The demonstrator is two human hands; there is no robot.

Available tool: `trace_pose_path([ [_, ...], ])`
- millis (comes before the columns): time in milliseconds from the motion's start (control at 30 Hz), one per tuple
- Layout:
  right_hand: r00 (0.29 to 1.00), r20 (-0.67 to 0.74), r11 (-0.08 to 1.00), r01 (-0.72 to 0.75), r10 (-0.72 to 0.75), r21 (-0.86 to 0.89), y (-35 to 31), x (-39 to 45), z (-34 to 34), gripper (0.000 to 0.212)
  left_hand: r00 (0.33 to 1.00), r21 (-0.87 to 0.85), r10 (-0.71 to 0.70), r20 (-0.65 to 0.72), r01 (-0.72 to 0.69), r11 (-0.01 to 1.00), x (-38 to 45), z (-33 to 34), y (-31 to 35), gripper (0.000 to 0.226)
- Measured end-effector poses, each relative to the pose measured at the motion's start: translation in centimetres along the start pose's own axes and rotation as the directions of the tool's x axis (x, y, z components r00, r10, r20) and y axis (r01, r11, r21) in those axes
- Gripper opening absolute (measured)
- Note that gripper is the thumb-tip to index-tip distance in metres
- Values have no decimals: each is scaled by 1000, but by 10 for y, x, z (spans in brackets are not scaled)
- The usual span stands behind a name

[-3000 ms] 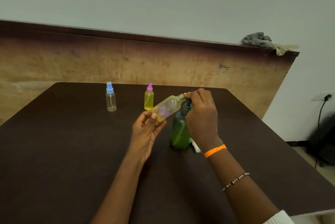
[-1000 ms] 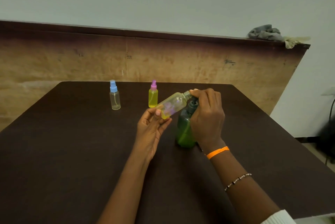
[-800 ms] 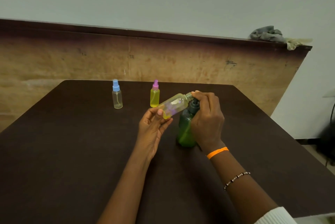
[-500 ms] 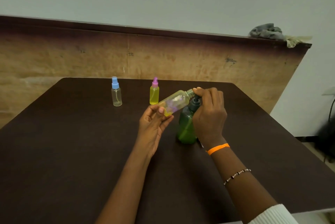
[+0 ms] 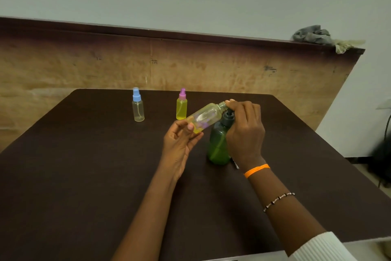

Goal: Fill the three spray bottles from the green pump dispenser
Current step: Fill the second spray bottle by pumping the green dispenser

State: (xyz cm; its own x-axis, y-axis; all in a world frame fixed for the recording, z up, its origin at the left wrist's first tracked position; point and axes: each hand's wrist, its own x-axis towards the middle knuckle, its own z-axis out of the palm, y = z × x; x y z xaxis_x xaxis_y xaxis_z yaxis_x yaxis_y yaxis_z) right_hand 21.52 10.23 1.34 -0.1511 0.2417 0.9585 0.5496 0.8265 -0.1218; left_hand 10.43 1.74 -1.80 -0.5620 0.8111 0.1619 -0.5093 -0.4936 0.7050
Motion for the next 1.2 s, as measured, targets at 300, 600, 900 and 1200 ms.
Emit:
trace_pose_path([
  [300,989,134,996,47,-57,82,7,23,-5,28,999,-19,-34,-25,34,999,-3,3,3,8],
  [600,999,40,996,-3,0,93,1,9,4,25,997,-12,-66,-46,65,998,-4,1,4,10],
  [900,999,34,996,-6,3,87,0,13,2,26,998,-45,-44,-34,43,998,-7,5,6,34],
  [1200,994,108,998,-8,0,67,-4,14,-5,31,998,-63,-49,-49,46,997,0,4,7,34],
])
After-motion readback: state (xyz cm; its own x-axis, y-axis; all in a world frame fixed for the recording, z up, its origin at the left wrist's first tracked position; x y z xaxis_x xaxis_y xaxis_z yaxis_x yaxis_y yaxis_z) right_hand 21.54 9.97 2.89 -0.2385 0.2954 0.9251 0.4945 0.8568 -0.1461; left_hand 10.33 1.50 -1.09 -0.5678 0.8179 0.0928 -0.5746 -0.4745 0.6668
